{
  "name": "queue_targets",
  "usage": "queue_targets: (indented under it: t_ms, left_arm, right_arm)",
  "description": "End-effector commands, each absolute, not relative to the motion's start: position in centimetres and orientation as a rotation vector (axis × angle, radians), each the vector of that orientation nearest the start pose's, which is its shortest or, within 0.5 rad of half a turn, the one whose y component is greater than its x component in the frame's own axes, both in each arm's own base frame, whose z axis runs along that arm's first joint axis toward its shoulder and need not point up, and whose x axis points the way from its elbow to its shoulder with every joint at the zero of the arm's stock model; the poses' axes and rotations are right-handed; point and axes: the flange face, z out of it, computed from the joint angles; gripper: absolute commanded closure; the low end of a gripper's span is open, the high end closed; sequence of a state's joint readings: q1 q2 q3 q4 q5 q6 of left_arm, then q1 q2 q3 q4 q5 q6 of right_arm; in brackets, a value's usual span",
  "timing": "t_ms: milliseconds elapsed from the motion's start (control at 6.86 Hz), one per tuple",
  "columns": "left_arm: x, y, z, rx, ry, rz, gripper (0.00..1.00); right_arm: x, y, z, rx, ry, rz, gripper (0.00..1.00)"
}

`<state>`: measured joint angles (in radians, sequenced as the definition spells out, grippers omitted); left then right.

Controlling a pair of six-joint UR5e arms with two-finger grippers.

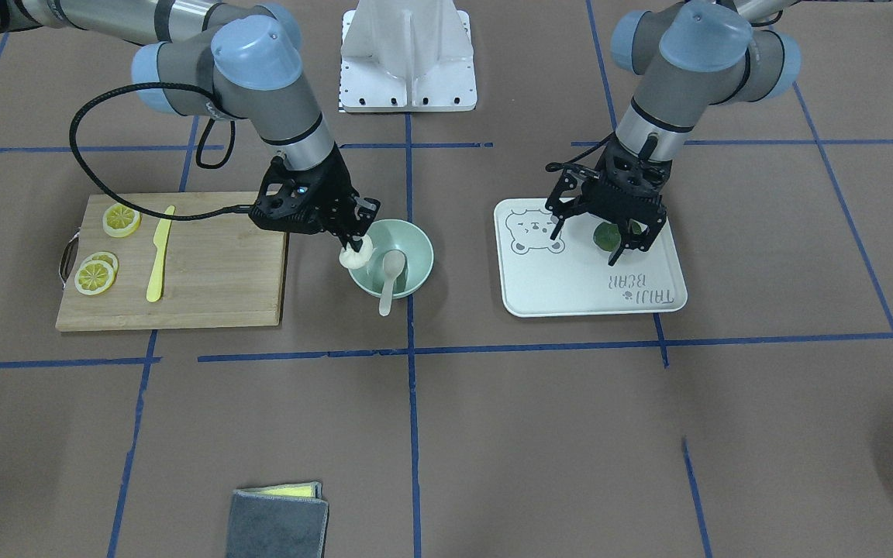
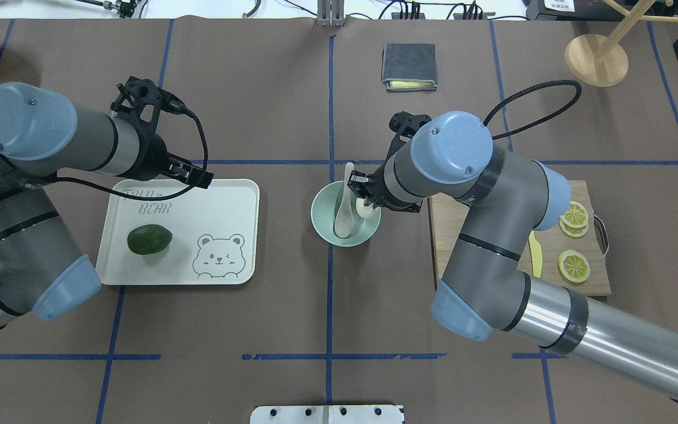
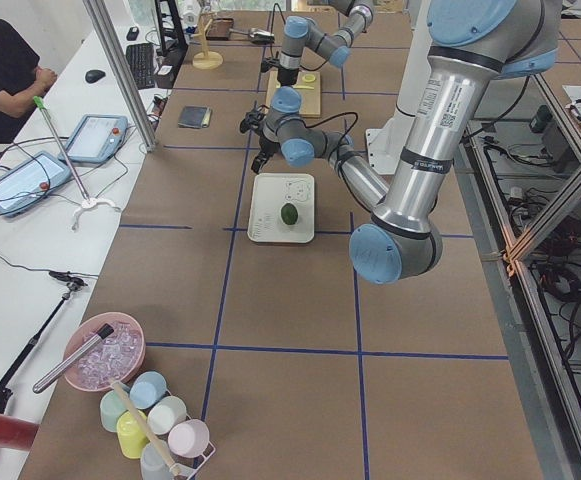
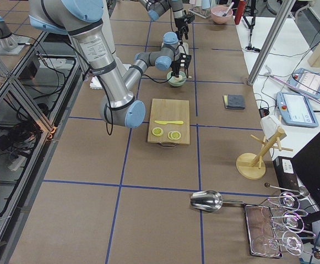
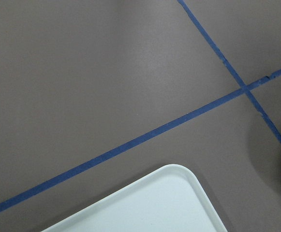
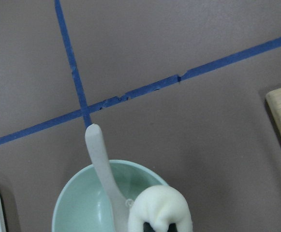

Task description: Put spoon and bun in bowl

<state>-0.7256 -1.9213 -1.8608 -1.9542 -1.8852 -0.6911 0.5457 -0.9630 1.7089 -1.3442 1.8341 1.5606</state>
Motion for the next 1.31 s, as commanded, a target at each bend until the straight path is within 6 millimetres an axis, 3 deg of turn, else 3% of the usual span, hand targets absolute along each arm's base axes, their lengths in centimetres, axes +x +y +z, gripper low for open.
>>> queue_targets:
  t_ms: [0, 146, 292, 1021, 1167]
  left_arm:
    - [37.4, -47.0, 29.2, 0.534, 0.913, 0.301, 0.08]
    - [37.5, -47.1, 29.4, 0.532, 0.911, 0.301, 0.06]
    - [37.4, -47.0, 29.5, 0.530, 0.910, 0.300, 0.06]
    - [37.4, -47.0, 30.1, 0.523, 0.902, 0.298, 0.05]
    - [37.0, -46.7, 31.6, 0.513, 0.880, 0.314, 0.05]
  right_arm:
    - [-52.8, -42.8, 20.7, 0.018, -1.013, 0.357, 1.00]
    - [-52.9, -42.8, 20.7, 0.017, -1.013, 0.360, 0.79]
    - [-53.1, -42.8, 21.0, 0.009, -1.009, 0.369, 0.01]
    - [-52.8, -42.8, 20.4, 0.000, -1.024, 0.389, 0.00]
    - [-51.0, -43.3, 20.3, 0.011, -1.038, 0.390, 0.00]
